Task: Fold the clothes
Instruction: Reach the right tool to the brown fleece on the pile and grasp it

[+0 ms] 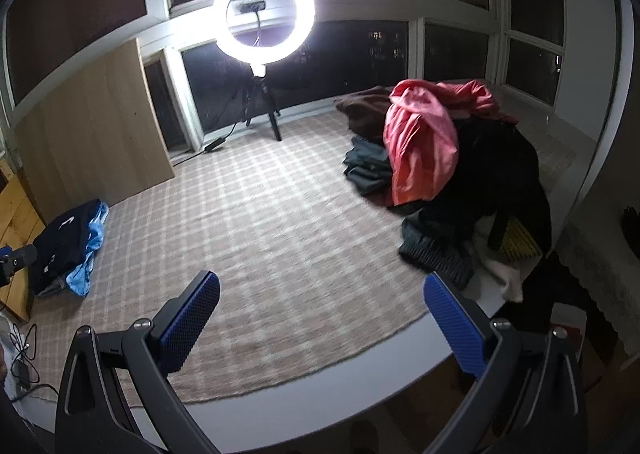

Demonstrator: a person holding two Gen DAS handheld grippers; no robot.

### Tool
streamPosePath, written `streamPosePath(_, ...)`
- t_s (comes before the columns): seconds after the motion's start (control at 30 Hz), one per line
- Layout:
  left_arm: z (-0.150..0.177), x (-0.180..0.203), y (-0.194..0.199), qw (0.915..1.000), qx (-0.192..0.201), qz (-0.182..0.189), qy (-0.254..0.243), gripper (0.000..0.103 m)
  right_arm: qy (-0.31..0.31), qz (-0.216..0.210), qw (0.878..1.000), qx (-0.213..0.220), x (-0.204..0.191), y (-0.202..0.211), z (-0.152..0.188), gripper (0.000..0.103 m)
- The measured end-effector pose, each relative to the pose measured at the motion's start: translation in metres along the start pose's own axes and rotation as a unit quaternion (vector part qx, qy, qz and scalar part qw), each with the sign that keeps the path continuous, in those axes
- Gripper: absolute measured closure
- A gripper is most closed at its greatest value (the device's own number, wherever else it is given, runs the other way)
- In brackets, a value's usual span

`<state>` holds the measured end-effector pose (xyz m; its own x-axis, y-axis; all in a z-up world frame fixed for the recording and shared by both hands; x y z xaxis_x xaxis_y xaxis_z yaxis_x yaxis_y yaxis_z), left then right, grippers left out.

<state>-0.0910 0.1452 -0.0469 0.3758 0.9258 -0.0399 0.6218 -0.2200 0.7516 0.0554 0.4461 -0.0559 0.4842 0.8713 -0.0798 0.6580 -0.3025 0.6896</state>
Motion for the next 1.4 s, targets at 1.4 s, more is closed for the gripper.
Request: streamPosePath(1.4, -0.115, 0.142, -0.07, 0.9965, -0.006, -0.055, 0.062, 0.001, 0.215, -0.071, 0.973, -0.032, 0.048, -0.26, -0.258, 0.008)
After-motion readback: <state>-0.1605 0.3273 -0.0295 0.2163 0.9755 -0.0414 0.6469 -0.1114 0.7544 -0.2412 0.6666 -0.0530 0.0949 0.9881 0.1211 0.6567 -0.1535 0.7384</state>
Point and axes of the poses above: each gripper's, at about its wrist camera, not at the fingertips, and y roughly against the way its jaws point, x to its right, z to its underside, the point moved 4 cm from there along -y, roughly the way its jaws point, and after that the axes turned 3 degrees about -x, right-handed, at the moved point
